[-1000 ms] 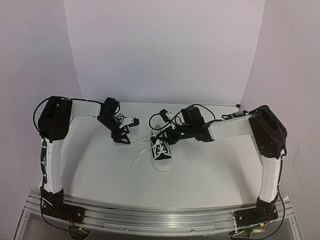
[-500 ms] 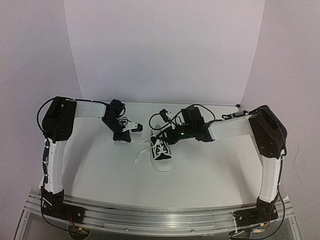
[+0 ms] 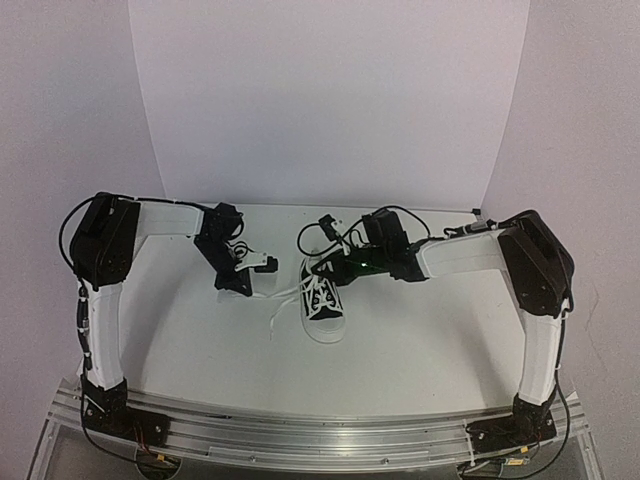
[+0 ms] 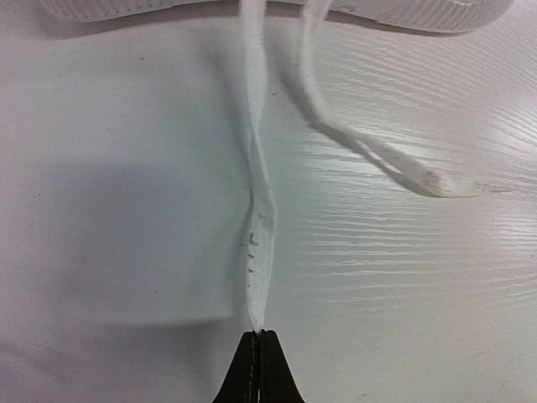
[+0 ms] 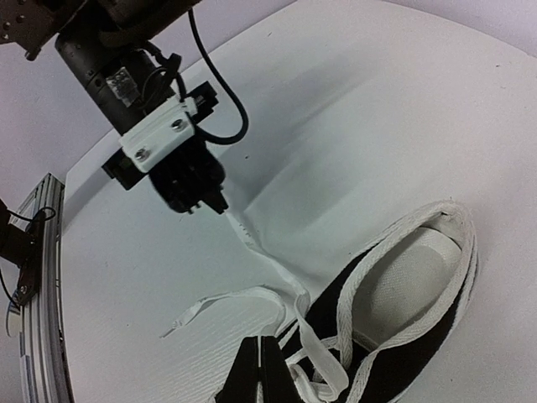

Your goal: Tie the shoes

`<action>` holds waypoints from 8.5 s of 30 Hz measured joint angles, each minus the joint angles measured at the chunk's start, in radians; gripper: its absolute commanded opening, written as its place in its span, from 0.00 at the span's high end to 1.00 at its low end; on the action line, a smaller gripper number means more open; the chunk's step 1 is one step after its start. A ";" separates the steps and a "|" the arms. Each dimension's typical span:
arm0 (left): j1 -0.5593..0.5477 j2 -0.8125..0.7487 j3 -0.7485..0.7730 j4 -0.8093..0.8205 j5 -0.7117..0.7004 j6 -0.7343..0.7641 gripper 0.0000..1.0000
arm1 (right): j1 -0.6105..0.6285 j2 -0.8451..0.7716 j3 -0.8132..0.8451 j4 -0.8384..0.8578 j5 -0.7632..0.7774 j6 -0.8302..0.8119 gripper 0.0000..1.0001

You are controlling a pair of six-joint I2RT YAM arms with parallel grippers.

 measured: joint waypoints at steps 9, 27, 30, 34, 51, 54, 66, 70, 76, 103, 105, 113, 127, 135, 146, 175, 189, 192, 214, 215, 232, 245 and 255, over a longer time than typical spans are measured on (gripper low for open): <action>-0.122 -0.191 -0.028 -0.094 0.099 -0.080 1.00 | 0.000 0.000 0.009 0.000 0.012 0.005 1.00; -0.344 -0.259 -0.115 0.319 0.353 -0.572 1.00 | -0.017 0.000 0.012 0.001 0.019 0.031 1.00; -0.356 -0.244 -0.160 0.463 0.384 -0.629 1.00 | -0.018 0.000 0.012 0.001 0.019 0.032 1.00; -0.371 -0.205 -0.232 0.670 0.384 -0.683 1.00 | -0.018 0.000 0.012 0.000 0.018 0.032 1.00; -0.410 -0.104 -0.373 1.147 0.283 -0.706 0.22 | -0.008 0.002 0.019 -0.002 0.014 0.031 1.00; -0.409 -0.154 -0.416 1.123 0.276 -0.652 0.07 | 0.001 0.002 0.019 -0.002 0.011 0.030 1.00; -0.363 -0.353 -0.475 0.994 0.310 -0.552 0.61 | 0.001 0.002 0.020 0.000 0.007 0.031 1.00; -0.270 -0.442 -0.495 0.990 0.337 -0.606 0.77 | 0.001 0.002 0.020 0.000 0.007 0.031 1.00; -0.120 -0.408 -0.488 1.032 0.346 -0.801 0.56 | 0.001 0.002 0.020 0.000 0.007 0.031 1.00; -0.163 -0.045 -0.412 1.401 0.483 -1.025 0.76 | 0.006 0.002 0.020 0.006 -0.013 0.013 1.00; -0.165 -0.041 -0.413 1.402 0.482 -1.024 0.83 | 0.005 0.002 0.020 0.006 -0.014 0.013 1.00; -0.163 -0.031 -0.412 1.401 0.479 -1.017 1.00 | 0.004 0.002 0.023 0.007 -0.019 0.013 1.00; -0.168 -0.031 -0.415 1.421 0.450 -1.036 1.00 | 0.001 0.002 0.024 0.020 -0.011 0.025 0.45; -0.169 -0.031 -0.424 1.451 0.402 -1.081 1.00 | 0.005 -0.001 0.024 0.020 -0.004 0.036 0.29; -0.169 -0.032 -0.475 1.495 0.351 -1.165 1.00 | 0.076 -0.234 -0.161 -0.009 0.215 -0.054 0.50; -0.169 -0.032 -0.475 1.525 0.333 -1.183 1.00 | 0.168 -0.014 -0.093 -0.053 0.391 -0.057 0.98; -0.166 -0.038 -0.517 1.577 0.358 -1.121 1.00 | 0.125 -0.050 -0.162 -0.022 0.389 0.098 1.00; -0.166 -0.039 -0.543 1.585 0.379 -1.052 1.00 | 0.108 -0.067 -0.186 -0.001 0.389 0.147 1.00; -0.175 -0.039 -0.616 1.432 0.501 -0.001 0.53 | 0.094 -0.074 -0.198 0.062 0.325 0.235 1.00; -0.175 -0.039 -0.618 1.420 0.503 0.028 0.50 | 0.094 -0.074 -0.198 0.063 0.324 0.235 1.00; -0.170 -0.136 -0.788 1.450 0.358 0.164 0.41 | 0.094 -0.074 -0.198 0.067 0.295 0.231 1.00; -0.148 -0.277 -0.703 1.497 0.331 -0.071 0.63 | 0.094 -0.074 -0.198 0.068 0.295 0.231 1.00; -0.106 -0.271 -0.380 1.244 0.388 -0.510 0.76 | 0.094 -0.074 -0.198 0.068 0.298 0.244 1.00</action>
